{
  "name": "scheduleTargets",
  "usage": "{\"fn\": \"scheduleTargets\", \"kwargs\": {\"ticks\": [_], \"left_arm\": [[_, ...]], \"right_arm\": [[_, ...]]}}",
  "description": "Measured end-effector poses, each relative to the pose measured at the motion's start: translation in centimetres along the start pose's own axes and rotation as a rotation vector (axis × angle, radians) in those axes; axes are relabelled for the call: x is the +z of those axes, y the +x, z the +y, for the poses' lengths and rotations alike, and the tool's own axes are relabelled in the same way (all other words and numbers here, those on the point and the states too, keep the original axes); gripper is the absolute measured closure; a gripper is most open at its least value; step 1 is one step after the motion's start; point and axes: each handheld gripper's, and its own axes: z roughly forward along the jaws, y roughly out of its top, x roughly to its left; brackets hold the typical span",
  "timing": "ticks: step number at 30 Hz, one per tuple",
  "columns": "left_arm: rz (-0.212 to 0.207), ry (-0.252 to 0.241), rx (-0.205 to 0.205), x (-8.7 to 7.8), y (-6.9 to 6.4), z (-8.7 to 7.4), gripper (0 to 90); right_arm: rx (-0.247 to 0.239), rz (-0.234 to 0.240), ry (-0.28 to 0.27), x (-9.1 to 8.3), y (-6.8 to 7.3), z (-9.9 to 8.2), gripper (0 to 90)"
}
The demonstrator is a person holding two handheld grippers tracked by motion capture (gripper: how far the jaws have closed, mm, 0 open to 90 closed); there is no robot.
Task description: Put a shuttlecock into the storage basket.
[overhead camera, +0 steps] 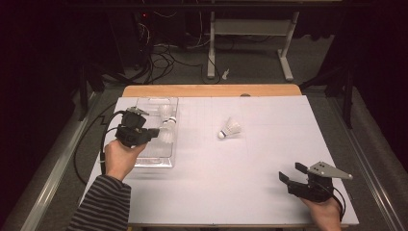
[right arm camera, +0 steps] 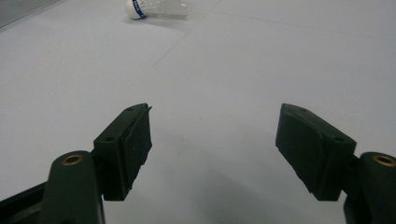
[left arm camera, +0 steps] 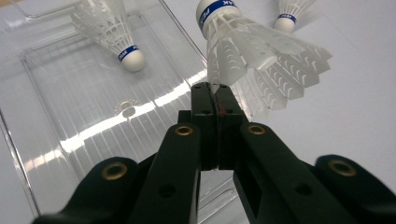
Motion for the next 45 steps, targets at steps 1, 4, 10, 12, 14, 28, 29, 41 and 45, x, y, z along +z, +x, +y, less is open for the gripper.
{"fn": "scheduleTargets", "kwargs": {"ticks": [1,4,10,12,14,28,29,41,45], "left_arm": [[0.001,-0.001,-0.001,0.0,0.0,0.0,89.5],[0.005,-0.003,-0.006,0.1,0.2,0.2,89.5],[0.017,-0.012,-0.02,0.4,0.7,0.5,89.5],[0.023,-0.014,-0.022,0.5,0.9,0.6,89.5],[0.034,-0.018,-0.02,0.7,1.0,0.6,89.5],[0.083,-0.039,-0.058,2.2,2.5,1.5,89.4],[0.086,-0.04,-0.061,2.3,2.6,1.5,89.4],[0.141,-0.063,-0.104,3.8,4.1,2.2,89.4],[0.17,-0.073,-0.122,4.5,4.7,2.6,89.3]], "right_arm": [[0.002,0.0,0.001,0.0,0.0,0.0,27.4],[0.001,0.001,0.001,0.0,0.0,0.0,27.4],[-0.001,0.001,0.001,0.0,0.0,0.0,27.4],[-0.001,0.001,0.001,0.0,0.0,0.0,27.4],[-0.001,0.001,0.002,0.0,0.0,0.0,27.4],[-0.003,0.0,0.004,0.0,0.0,0.0,27.5],[-0.002,-0.001,0.004,0.1,0.1,0.0,27.5],[0.0,0.001,0.003,0.1,0.0,0.0,27.5],[0.0,0.001,0.004,0.1,0.0,0.0,27.5]]}}
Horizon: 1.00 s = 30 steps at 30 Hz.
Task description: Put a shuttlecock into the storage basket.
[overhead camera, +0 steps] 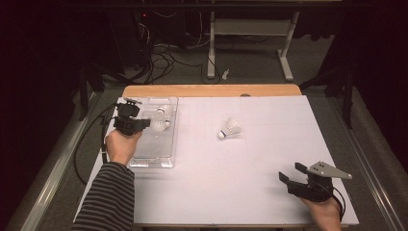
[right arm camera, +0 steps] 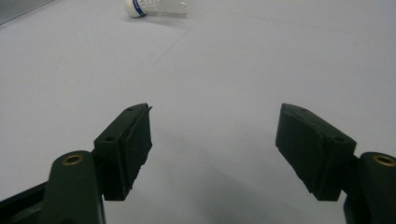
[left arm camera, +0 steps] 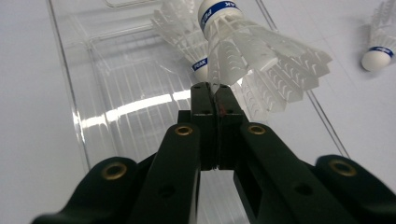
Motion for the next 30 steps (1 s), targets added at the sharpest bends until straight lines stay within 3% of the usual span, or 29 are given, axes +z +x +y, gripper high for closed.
{"fn": "scheduleTargets", "kwargs": {"ticks": [14,30], "left_arm": [[0.039,-0.018,-0.018,1.5,0.4,0.8,89.2],[0.076,0.002,-0.045,2.8,1.4,0.7,89.2]], "right_arm": [[-0.003,0.0,0.004,0.0,0.0,0.0,27.6],[-0.003,0.0,0.005,0.0,0.0,0.0,27.6]]}}
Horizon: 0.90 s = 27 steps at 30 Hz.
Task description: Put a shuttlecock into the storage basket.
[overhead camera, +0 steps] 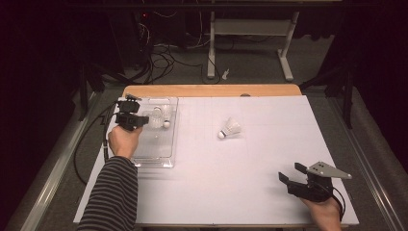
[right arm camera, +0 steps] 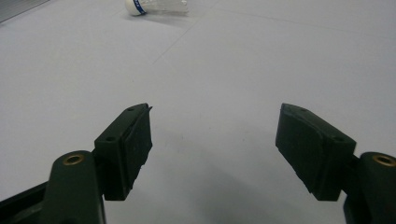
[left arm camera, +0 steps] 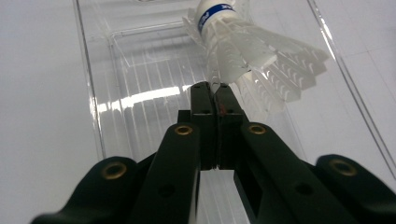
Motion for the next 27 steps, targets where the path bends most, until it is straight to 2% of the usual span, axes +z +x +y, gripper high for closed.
{"fn": "scheduleTargets", "kwargs": {"ticks": [6,12,13,14,15,16,17,18,19,22,27], "left_arm": [[0.014,0.009,-0.019,0.4,0.4,0.2,89.3],[0.019,0.013,-0.02,0.7,0.5,0.1,89.1],[0.013,0.02,-0.024,0.7,0.5,0.1,86.6],[0.009,0.043,-0.021,0.9,0.5,0.0,79.2],[0.013,0.047,-0.007,0.9,0.4,-0.2,70.7],[0.019,0.043,0.013,0.9,0.4,-0.4,66.0],[0.04,0.021,-0.013,1.2,0.1,-0.5,62.1],[0.011,0.054,0.017,0.9,0.3,-0.6,58.5],[0.008,0.056,0.021,0.8,0.2,-0.6,55.4],[0.0,0.057,0.023,0.6,-0.1,-0.7,49.4],[-0.016,0.039,0.035,0.1,-0.8,-0.9,45.0]], "right_arm": [[-0.003,0.004,-0.002,0.0,0.0,0.0,27.4],[0.001,0.002,0.001,0.0,0.0,0.0,27.4],[-0.001,0.002,0.0,0.0,0.0,0.0,27.5],[-0.001,0.003,-0.001,0.0,0.0,0.0,27.4],[-0.002,0.003,-0.003,0.0,0.0,0.0,27.4],[-0.001,0.002,-0.005,0.0,0.0,0.0,27.4],[0.001,0.002,-0.003,0.0,0.0,0.0,27.4],[0.0,0.001,-0.003,0.0,0.0,0.0,27.4],[0.0,0.001,-0.002,0.0,-0.1,0.0,27.4],[-0.004,0.003,-0.001,0.0,0.0,0.0,27.4],[-0.002,0.002,0.0,0.0,0.0,0.0,27.4]]}}
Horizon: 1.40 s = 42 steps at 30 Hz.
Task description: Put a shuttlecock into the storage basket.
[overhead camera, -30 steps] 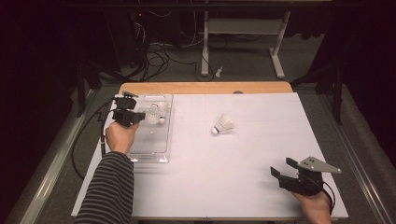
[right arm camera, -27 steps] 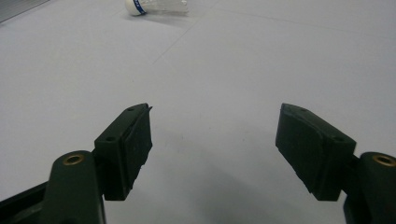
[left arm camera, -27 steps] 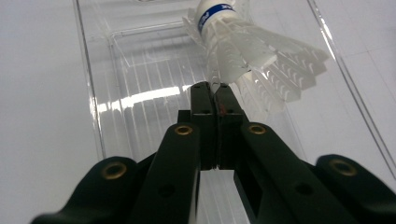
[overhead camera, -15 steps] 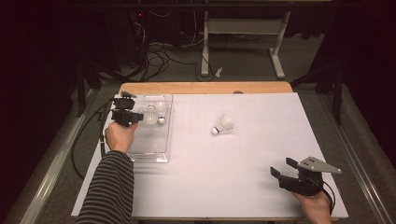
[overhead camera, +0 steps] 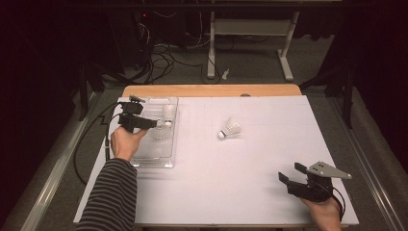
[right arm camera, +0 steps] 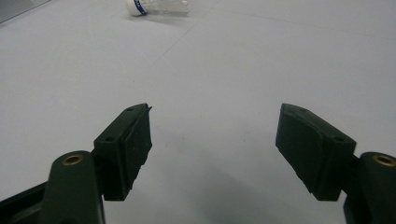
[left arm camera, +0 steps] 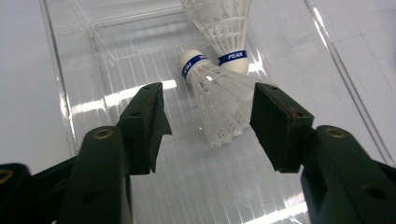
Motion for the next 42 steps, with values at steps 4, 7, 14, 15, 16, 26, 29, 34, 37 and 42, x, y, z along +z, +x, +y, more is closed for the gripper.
{"fn": "scheduleTargets", "kwargs": {"ticks": [4,7,14,15,16,26,29,34,37,42], "left_arm": [[-0.004,-0.016,0.019,-0.3,-0.5,-0.2,41.1],[-0.022,-0.008,0.016,-0.4,-0.8,-0.3,39.8],[-0.055,-0.012,0.018,-1.0,-1.3,-0.7,39.1],[-0.059,-0.009,0.012,-1.1,-1.3,-0.7,39.2],[-0.061,-0.008,0.011,-1.1,-1.3,-0.7,39.3],[-0.089,-0.033,0.031,-2.1,-1.4,-1.3,39.2],[-0.091,-0.042,0.037,-2.4,-1.3,-1.4,39.0],[-0.102,-0.049,0.043,-2.9,-1.5,-1.4,38.8],[-0.113,-0.05,0.048,-3.2,-1.6,-1.5,38.7],[-0.117,-0.053,0.063,-3.6,-1.9,-1.7,38.5]], "right_arm": [[-0.001,-0.001,-0.003,0.0,0.0,0.0,27.6],[0.0,-0.002,-0.005,-0.1,0.0,0.0,27.5],[0.001,-0.002,-0.005,-0.1,0.0,0.0,27.5],[0.001,-0.001,-0.005,-0.1,0.0,0.0,27.5],[0.001,-0.001,-0.005,-0.1,0.0,0.0,27.5],[0.002,0.0,-0.004,0.0,0.0,0.0,27.5],[0.002,0.0,-0.003,0.0,0.0,0.0,27.4],[0.002,0.001,-0.003,0.0,0.0,0.0,27.4],[0.002,0.001,-0.003,0.0,0.0,0.0,27.4],[0.003,0.001,-0.004,0.0,0.0,0.0,27.4]]}}
